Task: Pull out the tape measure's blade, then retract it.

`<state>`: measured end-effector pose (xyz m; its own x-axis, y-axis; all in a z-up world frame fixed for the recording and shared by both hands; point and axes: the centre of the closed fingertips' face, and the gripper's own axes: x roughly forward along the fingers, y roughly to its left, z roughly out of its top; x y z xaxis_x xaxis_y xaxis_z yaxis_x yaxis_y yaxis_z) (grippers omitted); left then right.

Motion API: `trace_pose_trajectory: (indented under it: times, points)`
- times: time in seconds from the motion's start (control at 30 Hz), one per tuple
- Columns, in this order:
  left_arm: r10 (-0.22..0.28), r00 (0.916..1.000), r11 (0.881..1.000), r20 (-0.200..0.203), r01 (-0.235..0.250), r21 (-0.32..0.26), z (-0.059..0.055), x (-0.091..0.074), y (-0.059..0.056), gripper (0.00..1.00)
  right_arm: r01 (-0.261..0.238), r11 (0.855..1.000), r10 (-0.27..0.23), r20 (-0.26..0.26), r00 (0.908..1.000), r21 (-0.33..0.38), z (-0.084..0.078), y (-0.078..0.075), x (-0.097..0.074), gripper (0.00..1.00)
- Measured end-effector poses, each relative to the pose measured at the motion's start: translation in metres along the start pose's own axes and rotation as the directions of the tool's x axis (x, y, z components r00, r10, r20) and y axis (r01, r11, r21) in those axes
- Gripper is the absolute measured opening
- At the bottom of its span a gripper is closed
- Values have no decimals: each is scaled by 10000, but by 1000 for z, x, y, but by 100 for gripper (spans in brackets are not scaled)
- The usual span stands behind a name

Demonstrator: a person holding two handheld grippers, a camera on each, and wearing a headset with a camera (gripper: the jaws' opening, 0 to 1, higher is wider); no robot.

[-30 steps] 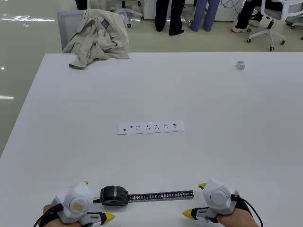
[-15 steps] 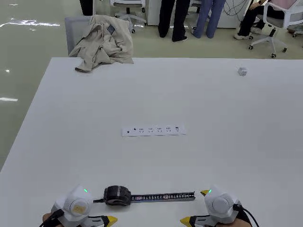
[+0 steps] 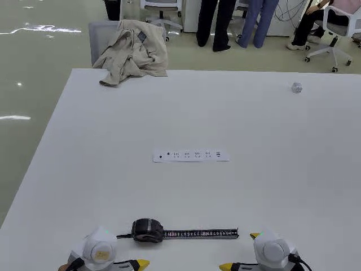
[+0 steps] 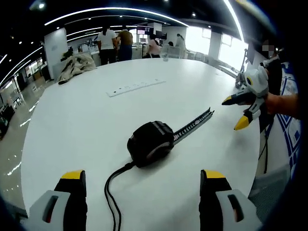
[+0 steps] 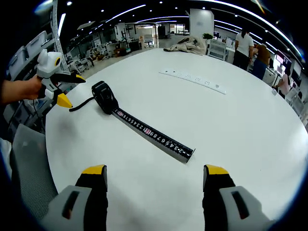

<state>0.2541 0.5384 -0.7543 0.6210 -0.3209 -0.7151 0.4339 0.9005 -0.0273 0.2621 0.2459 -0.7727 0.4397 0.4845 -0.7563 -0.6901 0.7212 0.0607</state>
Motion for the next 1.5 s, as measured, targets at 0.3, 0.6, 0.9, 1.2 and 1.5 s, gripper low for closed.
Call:
trace_pose_trajectory:
  times: [0.3,0.6,0.9,1.2,1.5]
  points:
    - [792,9967,9939,202,-774,-779,-1,-14,-4,99,405,9977,-415,179,9990,544,3,10,-11,85]
    - [1155,9930,9802,228,-1102,-1642,-6,-28,-16,99,549,9946,-584,379,9976,879,3,26,-25,86]
    - [1799,9834,9668,235,-1723,-1889,-10,-47,-27,100,671,9915,-720,405,9966,1115,5,50,-36,87]
    - [1927,9809,9662,258,-1851,-1794,-10,-59,-45,100,654,9895,-728,537,9959,1290,10,64,-47,91]
    - [2419,9698,9525,322,-2310,-1987,0,-72,-49,100,527,9840,-637,594,9962,1701,10,83,-65,94]
